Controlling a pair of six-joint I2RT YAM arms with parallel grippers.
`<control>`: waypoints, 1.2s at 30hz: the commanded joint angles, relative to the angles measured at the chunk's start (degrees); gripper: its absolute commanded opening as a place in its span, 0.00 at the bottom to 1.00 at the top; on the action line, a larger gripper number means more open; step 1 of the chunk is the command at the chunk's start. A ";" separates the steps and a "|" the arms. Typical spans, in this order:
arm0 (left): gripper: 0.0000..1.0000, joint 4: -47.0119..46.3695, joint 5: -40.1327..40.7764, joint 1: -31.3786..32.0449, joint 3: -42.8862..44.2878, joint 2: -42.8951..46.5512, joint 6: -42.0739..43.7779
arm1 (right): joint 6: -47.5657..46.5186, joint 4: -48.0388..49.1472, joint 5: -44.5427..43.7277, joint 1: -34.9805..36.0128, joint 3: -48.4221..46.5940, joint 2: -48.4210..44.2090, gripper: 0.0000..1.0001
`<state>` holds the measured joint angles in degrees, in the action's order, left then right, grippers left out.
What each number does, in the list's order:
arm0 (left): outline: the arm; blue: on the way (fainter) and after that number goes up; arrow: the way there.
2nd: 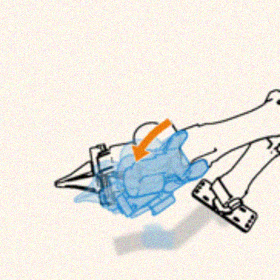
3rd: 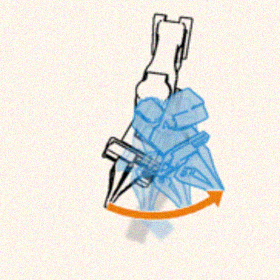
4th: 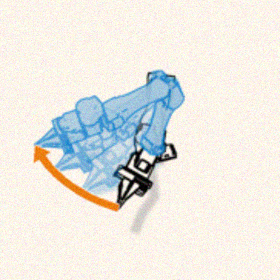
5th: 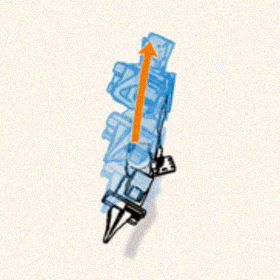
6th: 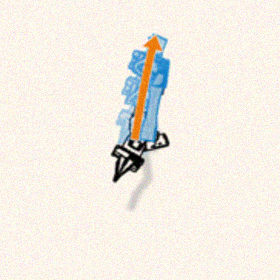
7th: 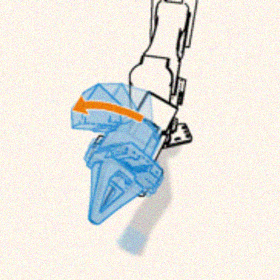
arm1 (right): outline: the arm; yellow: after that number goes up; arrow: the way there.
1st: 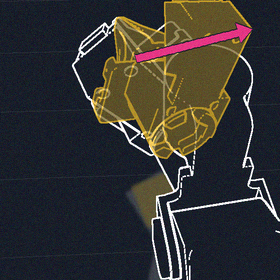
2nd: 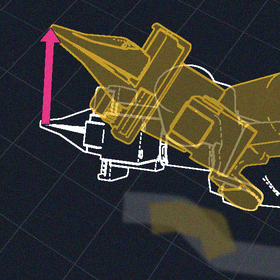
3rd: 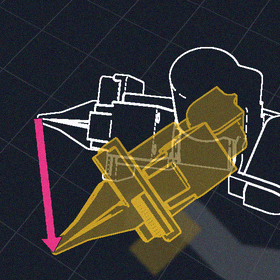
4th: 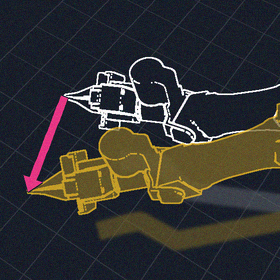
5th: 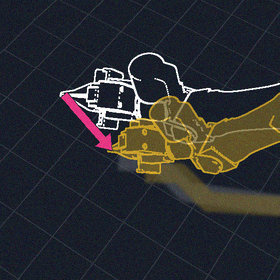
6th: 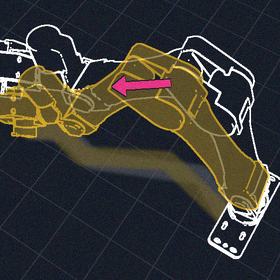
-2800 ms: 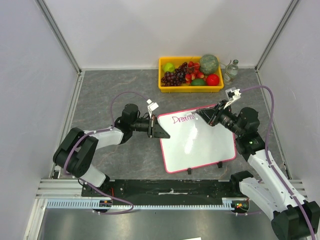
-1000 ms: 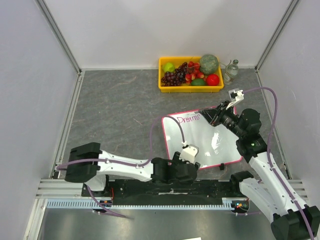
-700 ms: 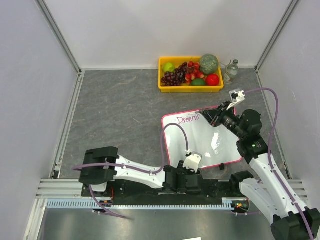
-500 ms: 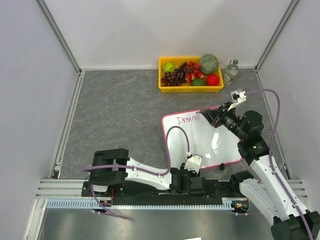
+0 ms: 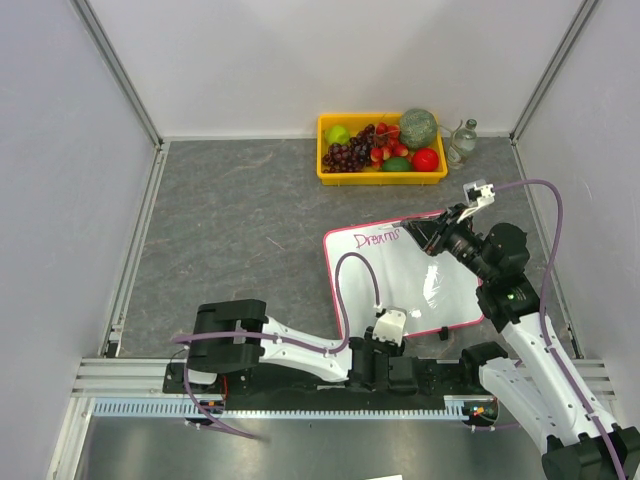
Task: Write a sentence on the whiteboard
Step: Move the whiteboard to the corner of the board.
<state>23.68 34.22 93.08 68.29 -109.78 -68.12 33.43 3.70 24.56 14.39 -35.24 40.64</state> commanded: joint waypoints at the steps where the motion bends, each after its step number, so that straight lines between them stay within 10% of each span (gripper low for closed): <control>1: 0.49 0.49 2.96 -2.81 0.00 -4.30 -4.48 | -0.47 0.34 0.14 -0.24 0.35 -0.83 0.00; 36: 0.49 13.74 9.19 -5.63 5.79 -7.99 -7.03 | -1.00 0.34 0.32 -0.33 1.23 -1.09 0.00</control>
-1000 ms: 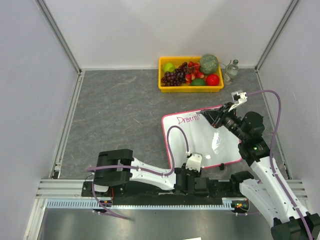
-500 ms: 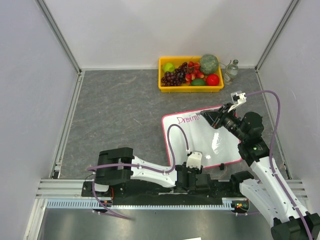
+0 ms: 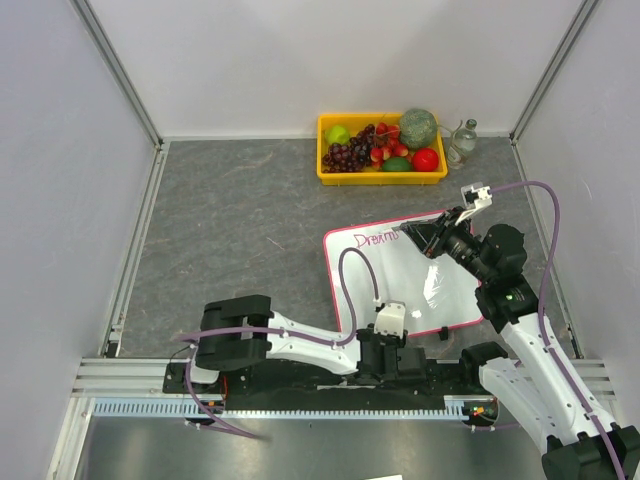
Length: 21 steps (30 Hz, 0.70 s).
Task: Write a sentence on the whiteboard
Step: Move the whiteboard to the corner of the board.
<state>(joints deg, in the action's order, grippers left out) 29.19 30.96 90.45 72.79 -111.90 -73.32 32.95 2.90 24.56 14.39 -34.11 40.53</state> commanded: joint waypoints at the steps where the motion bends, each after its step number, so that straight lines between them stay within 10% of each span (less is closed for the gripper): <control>1: 0.49 9.90 13.59 -2.31 2.69 -6.40 -2.18 | -0.52 1.15 0.32 -0.24 0.09 -0.90 0.00; 21: 0.49 15.29 16.15 2.62 4.73 -5.00 -6.23 | -0.08 1.15 0.93 -0.33 -0.17 -1.42 0.00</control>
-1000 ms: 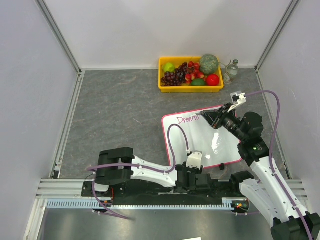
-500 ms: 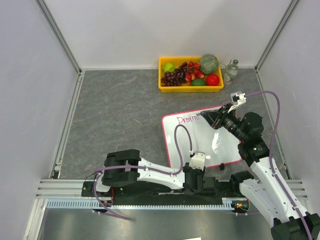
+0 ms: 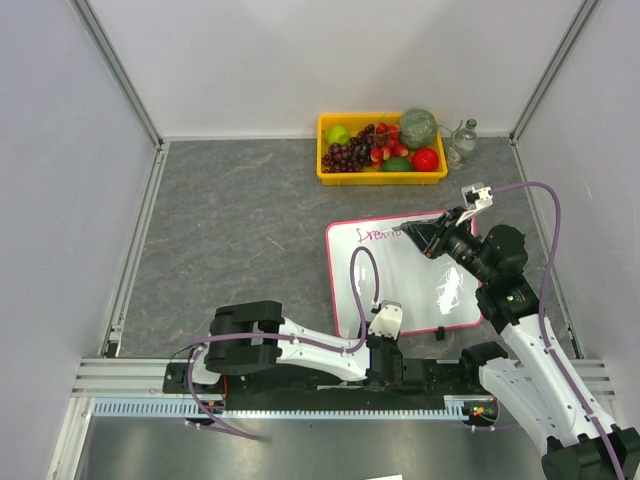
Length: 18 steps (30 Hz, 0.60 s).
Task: Write a sentence on the whiteboard
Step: Move the whiteboard to the corner of the board.
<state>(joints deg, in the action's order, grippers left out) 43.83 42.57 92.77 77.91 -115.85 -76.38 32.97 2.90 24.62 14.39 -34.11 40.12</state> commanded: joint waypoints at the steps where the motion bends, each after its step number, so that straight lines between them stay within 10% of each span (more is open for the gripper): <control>1: 0.49 -0.41 4.46 0.04 -0.30 -1.22 -2.03 | -0.10 1.15 0.87 -0.33 -0.08 -1.09 0.00; 11: 0.33 -10.17 0.06 -4.09 -3.81 -2.45 2.11 | -0.10 0.97 1.13 -0.33 -0.17 -1.27 0.00; 18: 0.05 -7.98 -0.73 -4.18 -5.05 -2.27 0.36 | -0.19 1.06 0.87 -0.24 -0.08 -1.36 0.00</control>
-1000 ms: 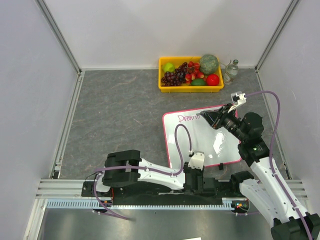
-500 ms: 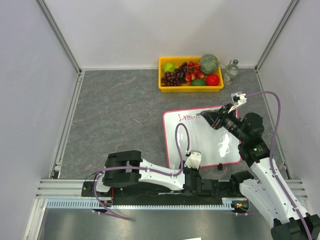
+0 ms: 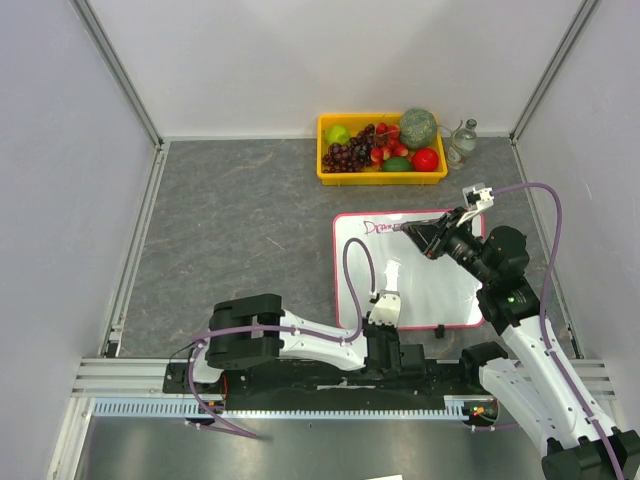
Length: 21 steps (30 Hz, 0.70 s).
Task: Write a sentence on the whiteboard
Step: Move the whiteboard to the corner of the board.
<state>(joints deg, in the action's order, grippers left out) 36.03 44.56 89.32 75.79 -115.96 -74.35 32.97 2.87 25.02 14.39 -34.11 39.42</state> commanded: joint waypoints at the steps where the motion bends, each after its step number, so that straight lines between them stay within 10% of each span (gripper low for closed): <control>1: 0.02 0.44 -2.89 -0.72 -3.19 -1.99 -2.55 | -0.27 1.08 0.47 -0.24 -0.17 -0.66 0.00; 21: 0.02 20.39 -3.16 4.99 -10.75 2.67 -23.99 | -0.63 0.91 0.21 -0.24 0.18 -0.75 0.00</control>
<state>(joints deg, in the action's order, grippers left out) 44.77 48.23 92.47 69.49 -112.20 -88.68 32.95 2.85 24.99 14.39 -34.11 39.42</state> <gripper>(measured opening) 0.241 0.207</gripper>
